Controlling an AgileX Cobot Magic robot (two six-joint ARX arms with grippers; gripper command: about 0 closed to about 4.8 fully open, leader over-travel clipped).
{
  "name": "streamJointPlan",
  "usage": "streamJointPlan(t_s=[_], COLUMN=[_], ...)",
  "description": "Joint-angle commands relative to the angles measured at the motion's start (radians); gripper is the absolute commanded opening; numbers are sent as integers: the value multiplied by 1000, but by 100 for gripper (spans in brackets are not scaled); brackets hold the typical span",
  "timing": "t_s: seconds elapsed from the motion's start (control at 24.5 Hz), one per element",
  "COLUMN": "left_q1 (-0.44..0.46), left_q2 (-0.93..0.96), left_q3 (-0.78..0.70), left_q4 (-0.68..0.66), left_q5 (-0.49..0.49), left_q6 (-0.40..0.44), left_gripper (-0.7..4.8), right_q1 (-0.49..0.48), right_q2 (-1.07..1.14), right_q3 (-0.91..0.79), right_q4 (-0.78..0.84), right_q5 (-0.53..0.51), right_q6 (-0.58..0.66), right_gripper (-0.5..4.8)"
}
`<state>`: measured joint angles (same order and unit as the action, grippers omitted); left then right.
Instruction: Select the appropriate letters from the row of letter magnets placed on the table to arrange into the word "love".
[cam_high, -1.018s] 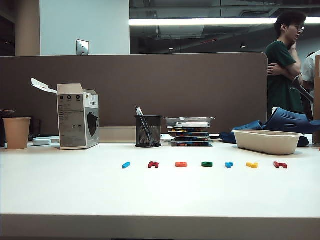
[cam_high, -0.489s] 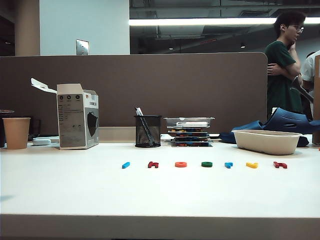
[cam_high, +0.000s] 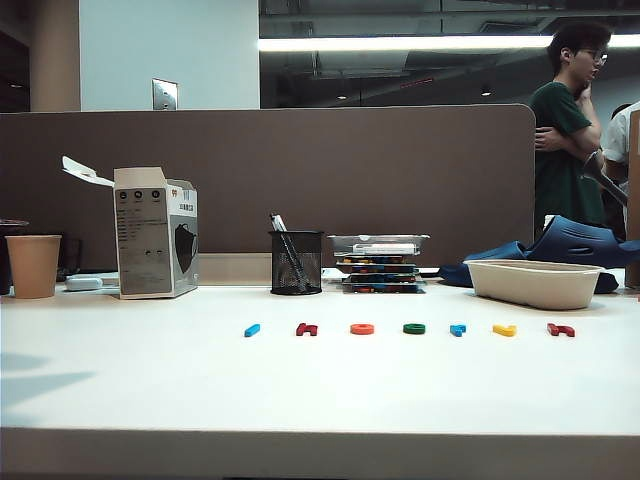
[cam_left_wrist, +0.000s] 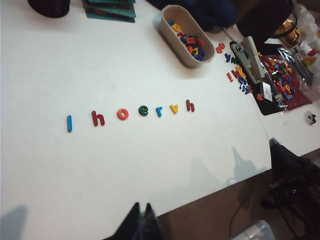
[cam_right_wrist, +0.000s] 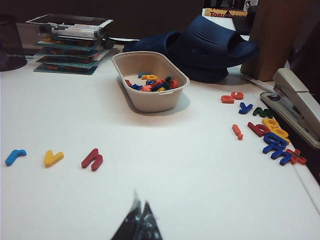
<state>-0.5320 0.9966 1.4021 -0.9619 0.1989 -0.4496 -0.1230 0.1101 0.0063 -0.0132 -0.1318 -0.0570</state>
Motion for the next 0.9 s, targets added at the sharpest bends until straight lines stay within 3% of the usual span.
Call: streamJointPlan(t_s=[0.04, 0.33, 0.53, 0.69, 0.9], left_q1=[-9, -53, -203, -260, -261], left_q2=[-3, 9, 45, 84, 93], left_q3=[3, 3, 3, 3, 3], left_q4=[22, 43, 84, 96, 128], left_q5=[6, 5, -140, -185, -204], left_q6=[-14, -40, -83, -112, -108], left_gripper=[-5, -5, -5, -5, -5], right_q1=[0, -1, -1, -1, -1], right_q2=[1, 1, 1, 1, 1], right_q3=[3, 3, 3, 3, 3], right_q4=[18, 18, 17, 18, 18], right_q5=[0, 0, 0, 0, 0], right_q6=[5, 5, 5, 5, 5], right_gripper=[-1, 0, 0, -1, 0])
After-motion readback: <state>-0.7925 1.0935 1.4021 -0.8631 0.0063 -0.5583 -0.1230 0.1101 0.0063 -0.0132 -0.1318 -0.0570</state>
